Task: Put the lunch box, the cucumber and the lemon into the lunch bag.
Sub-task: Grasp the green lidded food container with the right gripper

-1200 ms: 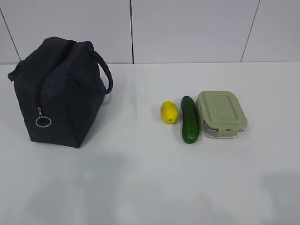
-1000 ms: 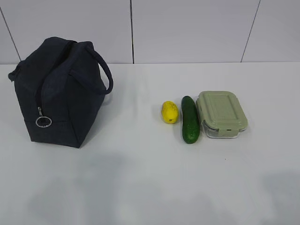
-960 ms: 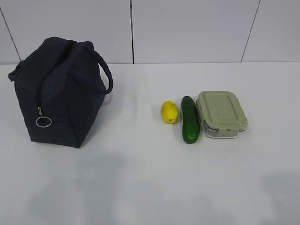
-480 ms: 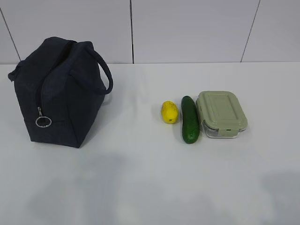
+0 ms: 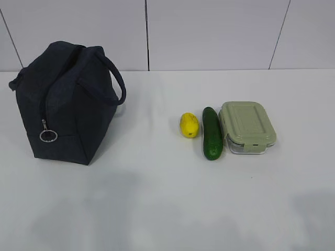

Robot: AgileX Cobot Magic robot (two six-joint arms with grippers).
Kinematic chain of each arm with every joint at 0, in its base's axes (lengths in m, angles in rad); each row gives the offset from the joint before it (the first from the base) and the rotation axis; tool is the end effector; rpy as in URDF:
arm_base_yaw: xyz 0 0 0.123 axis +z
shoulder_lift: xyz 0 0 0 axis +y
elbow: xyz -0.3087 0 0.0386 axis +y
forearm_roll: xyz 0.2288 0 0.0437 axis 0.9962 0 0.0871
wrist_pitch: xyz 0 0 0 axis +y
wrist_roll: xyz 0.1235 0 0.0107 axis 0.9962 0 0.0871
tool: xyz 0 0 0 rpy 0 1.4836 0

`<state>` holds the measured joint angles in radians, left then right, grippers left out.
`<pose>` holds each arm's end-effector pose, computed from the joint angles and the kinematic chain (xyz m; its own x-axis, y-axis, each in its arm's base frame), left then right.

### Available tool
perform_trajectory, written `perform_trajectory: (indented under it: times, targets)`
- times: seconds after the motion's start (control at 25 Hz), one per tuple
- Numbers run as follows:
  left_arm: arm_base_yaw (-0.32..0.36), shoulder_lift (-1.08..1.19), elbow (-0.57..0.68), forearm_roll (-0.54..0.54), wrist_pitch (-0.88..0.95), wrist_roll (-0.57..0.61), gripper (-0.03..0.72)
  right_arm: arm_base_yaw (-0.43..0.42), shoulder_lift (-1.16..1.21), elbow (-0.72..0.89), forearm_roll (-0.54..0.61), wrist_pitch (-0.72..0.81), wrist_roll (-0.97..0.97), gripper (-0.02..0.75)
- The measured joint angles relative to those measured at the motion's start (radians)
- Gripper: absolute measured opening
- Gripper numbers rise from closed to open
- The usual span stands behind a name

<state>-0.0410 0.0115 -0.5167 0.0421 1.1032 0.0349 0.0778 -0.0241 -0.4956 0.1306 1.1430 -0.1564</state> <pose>-0.0209 0.0055 0.2535 -0.4870 0.0738 -0.8703 0.0345 0.9973 0.0653 -0.0277 0.0126 0.2431 -0.4856 -0.1392 -0.8630 -0.2296 0.9729 -0.0278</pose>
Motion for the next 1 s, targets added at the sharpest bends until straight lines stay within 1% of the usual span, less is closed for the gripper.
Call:
perform_trajectory:
  times: [1.0]
  targets:
    - [0.000, 0.000, 0.000, 0.000, 0.000, 0.000, 0.309, 0.000, 0.000, 0.000, -0.002, 0.000, 0.000, 0.372]
